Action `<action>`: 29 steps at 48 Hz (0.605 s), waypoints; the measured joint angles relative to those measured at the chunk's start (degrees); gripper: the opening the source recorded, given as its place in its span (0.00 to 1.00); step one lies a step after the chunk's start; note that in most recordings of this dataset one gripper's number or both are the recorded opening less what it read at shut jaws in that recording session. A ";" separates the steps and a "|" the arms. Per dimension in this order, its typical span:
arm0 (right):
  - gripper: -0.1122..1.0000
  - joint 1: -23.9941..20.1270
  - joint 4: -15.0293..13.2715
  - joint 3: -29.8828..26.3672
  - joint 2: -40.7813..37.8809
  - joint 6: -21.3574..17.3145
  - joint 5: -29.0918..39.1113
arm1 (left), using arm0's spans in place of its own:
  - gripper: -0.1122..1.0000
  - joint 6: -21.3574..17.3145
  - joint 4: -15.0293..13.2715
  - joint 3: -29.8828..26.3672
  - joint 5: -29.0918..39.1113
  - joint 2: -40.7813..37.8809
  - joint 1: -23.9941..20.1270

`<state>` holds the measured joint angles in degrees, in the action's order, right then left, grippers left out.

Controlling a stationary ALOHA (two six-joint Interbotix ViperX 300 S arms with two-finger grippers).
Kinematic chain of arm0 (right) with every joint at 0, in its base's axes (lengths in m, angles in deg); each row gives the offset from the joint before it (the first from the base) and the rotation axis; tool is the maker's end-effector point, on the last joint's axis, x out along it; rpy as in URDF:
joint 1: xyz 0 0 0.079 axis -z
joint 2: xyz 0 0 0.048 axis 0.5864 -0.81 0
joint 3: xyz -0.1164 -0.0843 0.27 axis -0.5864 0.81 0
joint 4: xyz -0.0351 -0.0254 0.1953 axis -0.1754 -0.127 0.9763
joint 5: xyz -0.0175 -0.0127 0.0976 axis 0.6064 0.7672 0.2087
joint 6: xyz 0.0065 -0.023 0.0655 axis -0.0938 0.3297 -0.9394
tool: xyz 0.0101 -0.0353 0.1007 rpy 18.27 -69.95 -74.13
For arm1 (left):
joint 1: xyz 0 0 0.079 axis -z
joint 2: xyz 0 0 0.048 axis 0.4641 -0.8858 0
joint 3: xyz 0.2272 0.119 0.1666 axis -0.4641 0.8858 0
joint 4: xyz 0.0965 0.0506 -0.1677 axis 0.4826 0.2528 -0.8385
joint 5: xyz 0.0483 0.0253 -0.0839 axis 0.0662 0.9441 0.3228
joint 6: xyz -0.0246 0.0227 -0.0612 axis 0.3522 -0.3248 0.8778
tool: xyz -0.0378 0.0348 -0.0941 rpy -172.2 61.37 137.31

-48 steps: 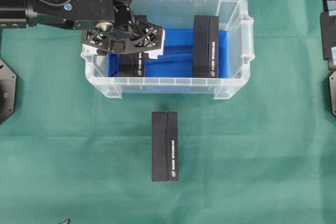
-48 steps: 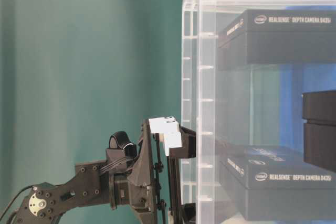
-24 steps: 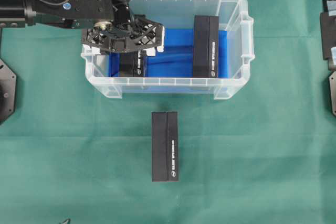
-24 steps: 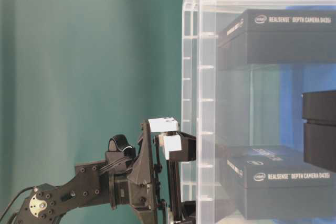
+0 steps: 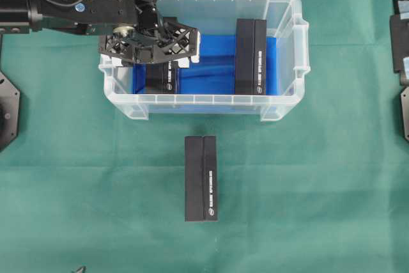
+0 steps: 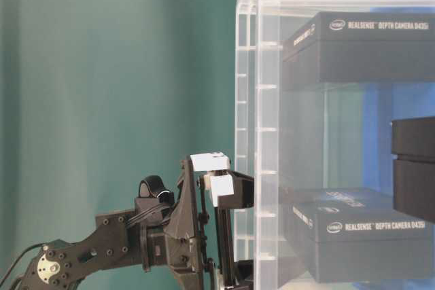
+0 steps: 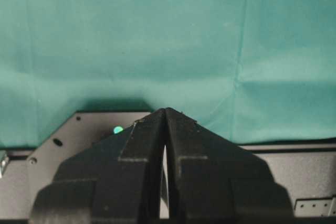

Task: Take the box out of the case with the left arm.
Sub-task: 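Lower the left gripper around the left black box and close it, then lift the left black box up out of the case with the left gripper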

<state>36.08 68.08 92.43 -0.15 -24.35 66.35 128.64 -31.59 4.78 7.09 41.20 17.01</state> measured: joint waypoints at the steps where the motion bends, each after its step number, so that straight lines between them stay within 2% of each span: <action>1: 0.12 0.00 -0.09 0.09 0.00 0.00 0.00 | 0.67 0.00 -0.09 -0.09 0.09 0.00 0.00; 11: 0.12 0.00 -0.09 0.09 0.00 0.00 0.00 | 0.67 1.23 -1.14 -1.41 3.16 -0.09 0.97; 29: 0.12 0.00 0.00 0.09 0.09 0.26 0.00 | 0.67 1.14 -1.41 -8.96 13.36 3.34 1.32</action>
<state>36.08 68.08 92.51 -0.06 -24.08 66.35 129.78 -32.99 -4.18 20.45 44.54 18.33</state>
